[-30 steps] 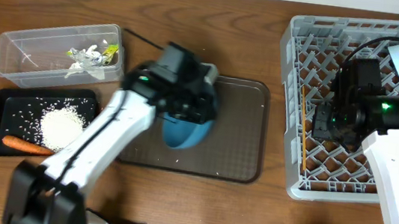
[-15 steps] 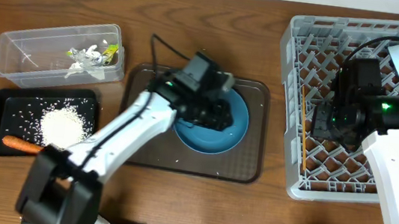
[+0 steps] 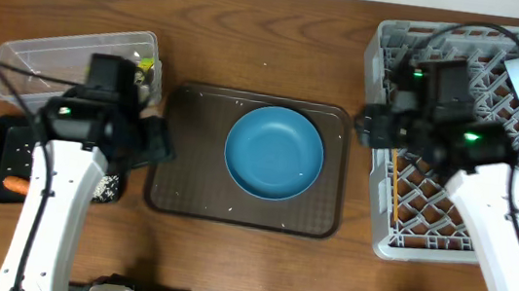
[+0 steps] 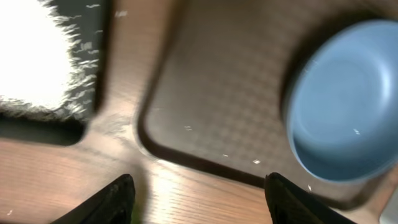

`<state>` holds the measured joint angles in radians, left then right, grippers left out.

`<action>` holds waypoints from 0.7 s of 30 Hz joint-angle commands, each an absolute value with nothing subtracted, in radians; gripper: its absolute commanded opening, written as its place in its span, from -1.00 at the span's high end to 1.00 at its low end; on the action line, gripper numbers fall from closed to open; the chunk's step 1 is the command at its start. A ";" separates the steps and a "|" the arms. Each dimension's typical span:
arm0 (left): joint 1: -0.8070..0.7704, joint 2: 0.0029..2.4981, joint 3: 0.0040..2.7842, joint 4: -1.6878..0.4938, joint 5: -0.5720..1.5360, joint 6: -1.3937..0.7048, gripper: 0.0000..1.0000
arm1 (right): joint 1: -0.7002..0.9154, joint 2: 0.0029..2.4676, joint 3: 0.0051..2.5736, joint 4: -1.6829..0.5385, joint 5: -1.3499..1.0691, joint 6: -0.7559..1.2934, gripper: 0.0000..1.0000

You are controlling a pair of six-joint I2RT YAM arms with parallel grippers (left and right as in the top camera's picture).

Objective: Sort waste into correct bins and load items into the dishwasher rack
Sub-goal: 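Release the plate and withdraw the left gripper left, then grasp the blue plate rim with the right gripper and lift it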

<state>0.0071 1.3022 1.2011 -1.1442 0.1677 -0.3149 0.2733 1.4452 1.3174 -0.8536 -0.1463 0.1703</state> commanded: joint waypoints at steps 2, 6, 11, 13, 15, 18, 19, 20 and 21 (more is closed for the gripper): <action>0.071 1.301 1.212 -1.155 0.119 -0.309 -0.38 | 0.362 1.554 1.321 -0.788 -0.184 0.153 -0.36; 0.073 1.306 1.202 -1.150 0.119 -0.309 -0.43 | 0.404 1.666 1.321 -0.725 -0.131 0.195 -0.33; 0.073 1.308 1.198 -1.150 0.118 -0.308 -0.43 | 0.425 1.811 1.321 -0.683 -0.105 0.263 -0.33; 0.073 1.308 1.198 -1.149 0.118 -0.308 -0.43 | 0.429 1.868 1.321 -0.684 -0.105 0.289 -0.31; 0.073 1.308 1.198 -1.147 0.118 -0.308 -0.43 | 0.434 1.919 1.321 -0.684 -0.113 0.313 -0.29; 0.073 1.308 1.198 -1.147 0.118 -0.308 -0.44 | 0.449 1.994 1.321 -0.682 -0.159 0.322 -0.04; 0.073 1.308 1.198 -1.147 0.118 -0.308 -0.44 | 0.453 2.011 1.321 -0.681 -0.170 0.322 0.14; 0.073 1.308 1.198 -1.147 0.118 -0.308 -0.44 | 0.459 2.023 1.321 -0.680 -0.174 0.323 0.40; 0.073 1.308 1.198 -1.147 0.118 -0.308 -0.44 | 0.462 2.031 1.321 -0.680 -0.174 0.326 0.77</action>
<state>0.0692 1.3025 1.2011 -1.1450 0.1307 -0.3141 0.4374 2.0102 1.3174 -0.6842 -0.1429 0.2955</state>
